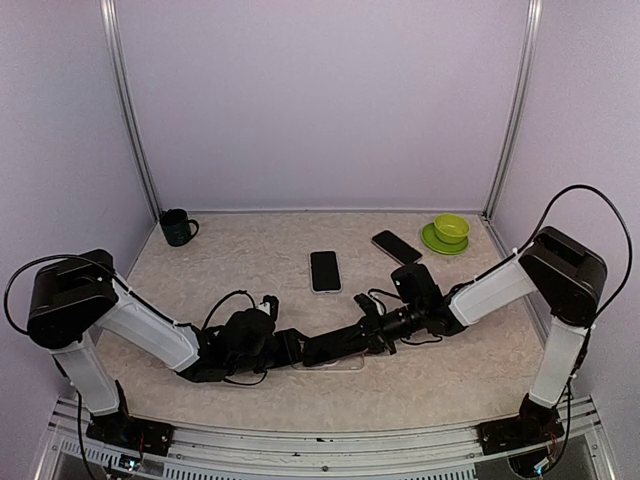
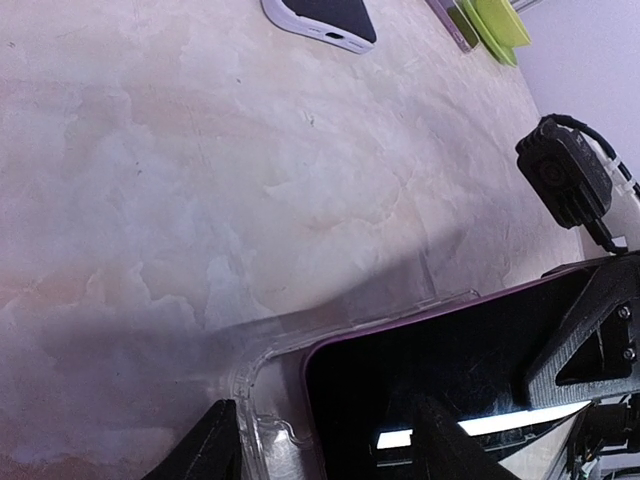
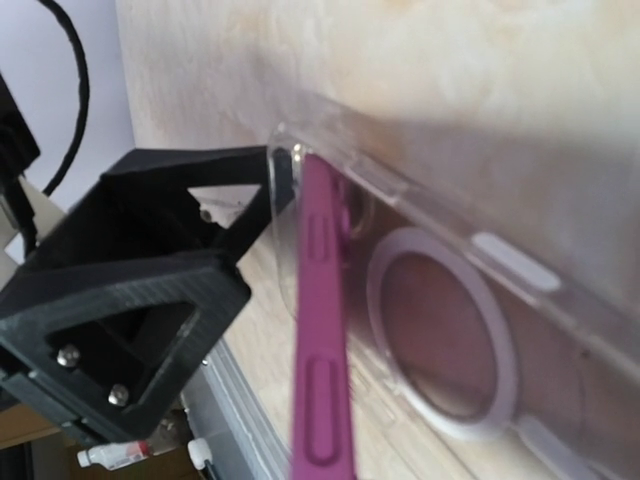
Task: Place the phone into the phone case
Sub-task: Install the phone on the phone case.
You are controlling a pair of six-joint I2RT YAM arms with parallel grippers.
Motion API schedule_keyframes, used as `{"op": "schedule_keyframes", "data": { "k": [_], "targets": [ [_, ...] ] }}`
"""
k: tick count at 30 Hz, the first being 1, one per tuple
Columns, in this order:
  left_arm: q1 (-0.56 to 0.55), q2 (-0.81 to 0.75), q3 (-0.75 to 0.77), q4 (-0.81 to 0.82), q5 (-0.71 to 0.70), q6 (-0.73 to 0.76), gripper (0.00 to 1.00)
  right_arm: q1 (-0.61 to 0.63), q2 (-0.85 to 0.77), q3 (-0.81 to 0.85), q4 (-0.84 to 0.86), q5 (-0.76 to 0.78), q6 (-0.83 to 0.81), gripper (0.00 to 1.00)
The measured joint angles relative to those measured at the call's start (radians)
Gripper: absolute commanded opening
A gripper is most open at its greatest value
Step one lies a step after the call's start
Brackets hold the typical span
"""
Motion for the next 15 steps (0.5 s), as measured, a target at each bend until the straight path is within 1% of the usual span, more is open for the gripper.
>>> {"op": "schedule_keyframes", "data": {
  "k": [8, 15],
  "targets": [
    [0.0, 0.004, 0.0, 0.005, 0.002, 0.0, 0.57, -0.006, 0.038, 0.017, 0.027, -0.039, 0.003, 0.0],
    [0.0, 0.015, 0.007, 0.017, 0.0, 0.0, 0.57, -0.006, 0.074, 0.021, 0.085, -0.064, 0.028, 0.0]
  ]
}}
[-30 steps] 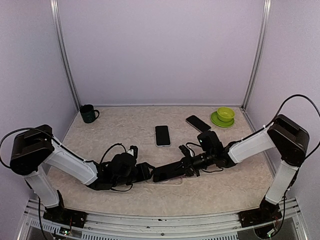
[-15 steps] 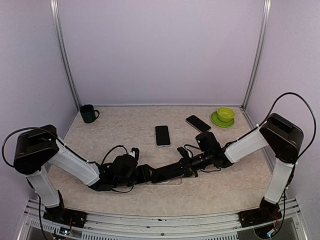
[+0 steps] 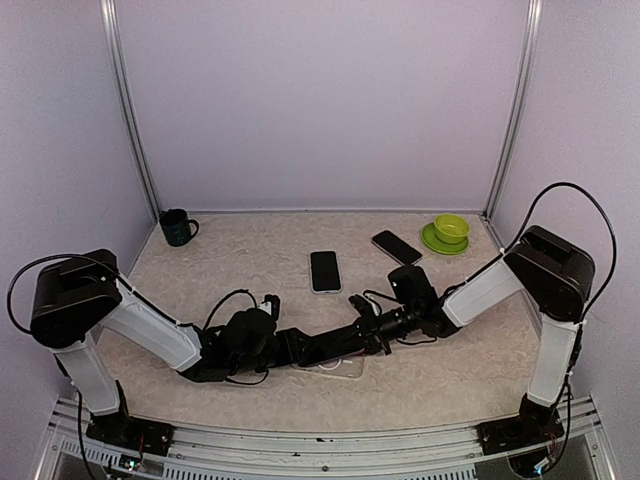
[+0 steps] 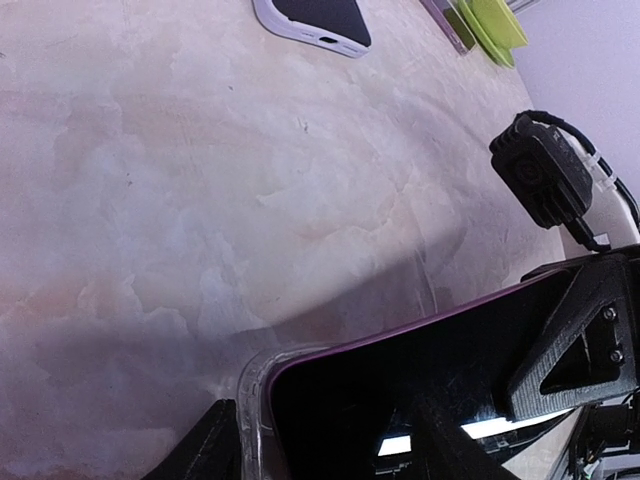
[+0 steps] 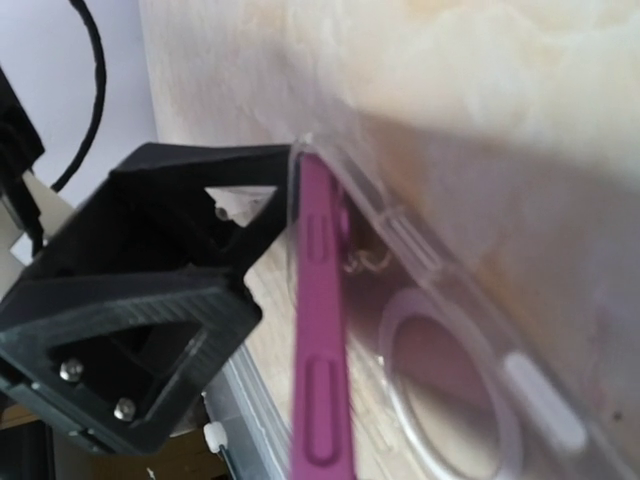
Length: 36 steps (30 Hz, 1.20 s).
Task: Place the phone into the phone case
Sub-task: Install the phone on the phone case.
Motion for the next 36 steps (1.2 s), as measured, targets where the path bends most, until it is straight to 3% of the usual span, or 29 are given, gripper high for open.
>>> {"op": "schedule_keyframes", "data": {
  "k": [28, 36],
  "targets": [
    [-0.034, 0.011, 0.049, -0.069, -0.027, -0.042, 0.57, 0.005, 0.015, -0.068, 0.174, 0.018, 0.148, 0.0],
    [-0.034, 0.01, 0.058, -0.092, -0.032, -0.04, 0.57, 0.008, 0.037, -0.059, 0.185, 0.005, 0.109, 0.0]
  ]
}}
